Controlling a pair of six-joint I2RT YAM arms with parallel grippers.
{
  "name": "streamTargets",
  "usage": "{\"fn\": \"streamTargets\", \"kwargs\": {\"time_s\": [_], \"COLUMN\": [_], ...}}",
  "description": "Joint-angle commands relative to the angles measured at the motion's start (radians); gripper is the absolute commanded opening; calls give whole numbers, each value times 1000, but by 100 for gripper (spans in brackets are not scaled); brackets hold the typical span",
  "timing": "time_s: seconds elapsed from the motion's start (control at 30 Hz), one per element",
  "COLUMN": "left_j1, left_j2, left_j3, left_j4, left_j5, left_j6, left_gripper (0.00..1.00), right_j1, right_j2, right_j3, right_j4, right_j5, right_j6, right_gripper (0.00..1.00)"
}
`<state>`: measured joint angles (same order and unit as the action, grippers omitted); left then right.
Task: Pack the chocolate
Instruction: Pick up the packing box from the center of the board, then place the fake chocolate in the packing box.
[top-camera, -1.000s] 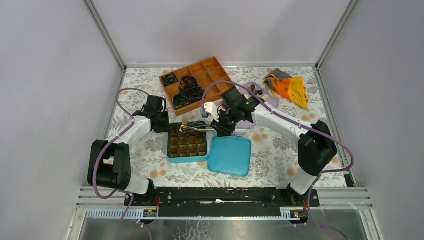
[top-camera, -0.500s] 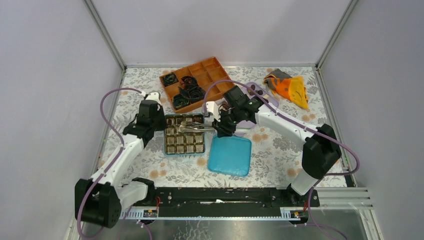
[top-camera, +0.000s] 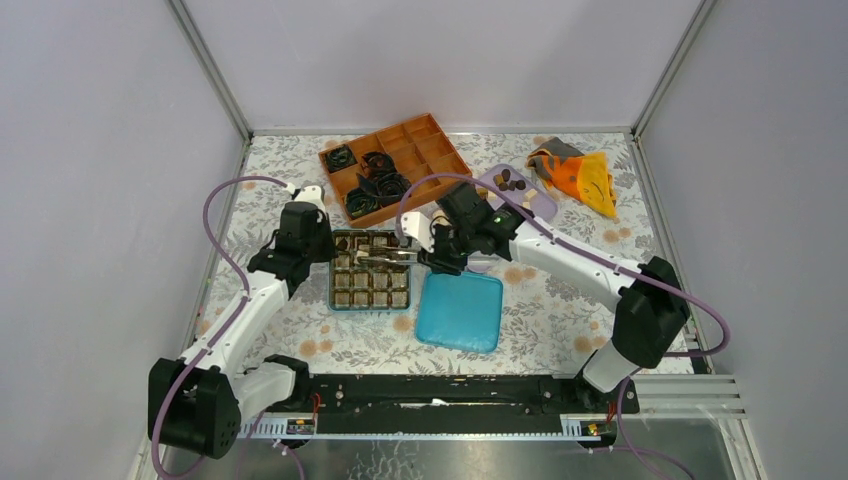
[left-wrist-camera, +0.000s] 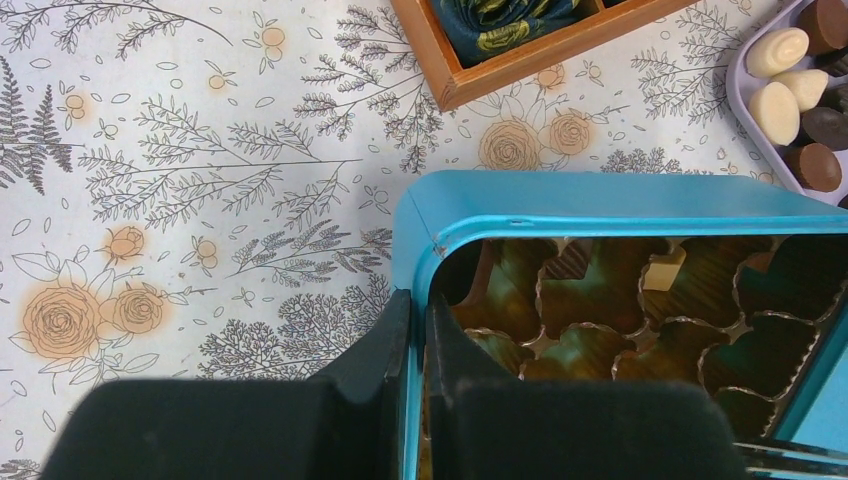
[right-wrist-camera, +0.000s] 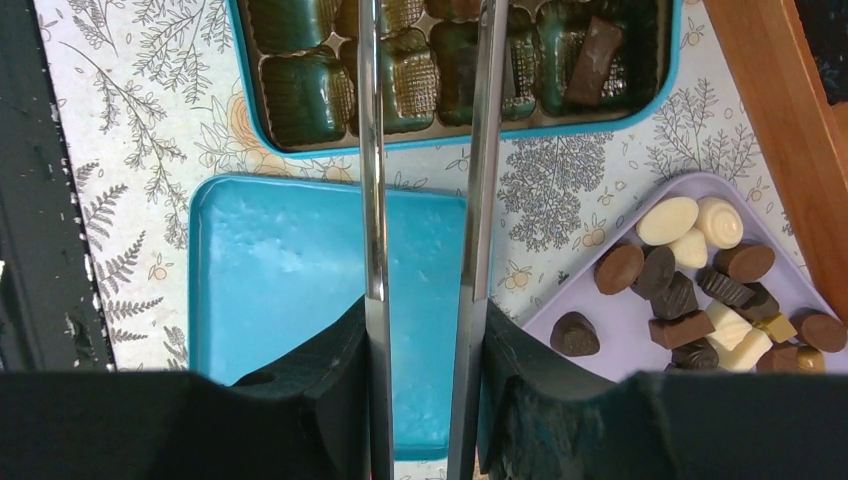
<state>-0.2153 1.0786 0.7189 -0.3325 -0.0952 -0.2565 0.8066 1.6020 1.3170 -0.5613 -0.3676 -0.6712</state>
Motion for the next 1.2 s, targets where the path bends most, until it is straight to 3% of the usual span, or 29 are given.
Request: {"fn": "streamTargets", "kwargs": {"time_s": [0.0, 0.2, 0.67, 0.97, 1.17], "left_j1": [-3, -2, -2, -2, -2], "left_j2": [-8, 1, 9, 17, 21], "left_j3": [6, 12, 13, 17, 22], "left_j4": [101, 96, 89, 82, 73], "left_j5": [19, 30, 38, 37, 26], "left_j6": [-6, -6, -6, -7, -9], "left_gripper": [0, 0, 0, 0, 0], "right_j1": [45, 89, 108, 103, 12], "right_j2": [17, 57, 88, 50, -29], "right_j3": [4, 10, 21, 36, 47], "right_j4": [70, 93, 103, 82, 34], "right_j5": [100, 178, 234, 194, 15], "right_j6": [2, 21, 44, 51, 50], "right_gripper": [8, 12, 49, 45, 39]}}
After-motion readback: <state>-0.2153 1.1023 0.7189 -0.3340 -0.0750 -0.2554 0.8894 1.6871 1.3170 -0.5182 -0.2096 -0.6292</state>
